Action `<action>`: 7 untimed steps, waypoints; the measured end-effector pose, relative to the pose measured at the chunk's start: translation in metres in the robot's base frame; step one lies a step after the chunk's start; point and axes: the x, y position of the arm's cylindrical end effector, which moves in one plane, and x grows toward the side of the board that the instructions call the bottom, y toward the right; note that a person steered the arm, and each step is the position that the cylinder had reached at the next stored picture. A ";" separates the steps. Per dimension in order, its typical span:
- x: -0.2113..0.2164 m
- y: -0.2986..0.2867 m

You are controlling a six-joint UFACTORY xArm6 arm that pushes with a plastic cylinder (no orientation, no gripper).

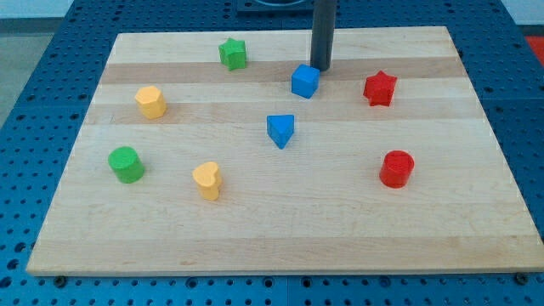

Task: Push the red star towards bottom right

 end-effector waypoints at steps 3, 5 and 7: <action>0.025 0.039; 0.031 0.075; 0.030 0.088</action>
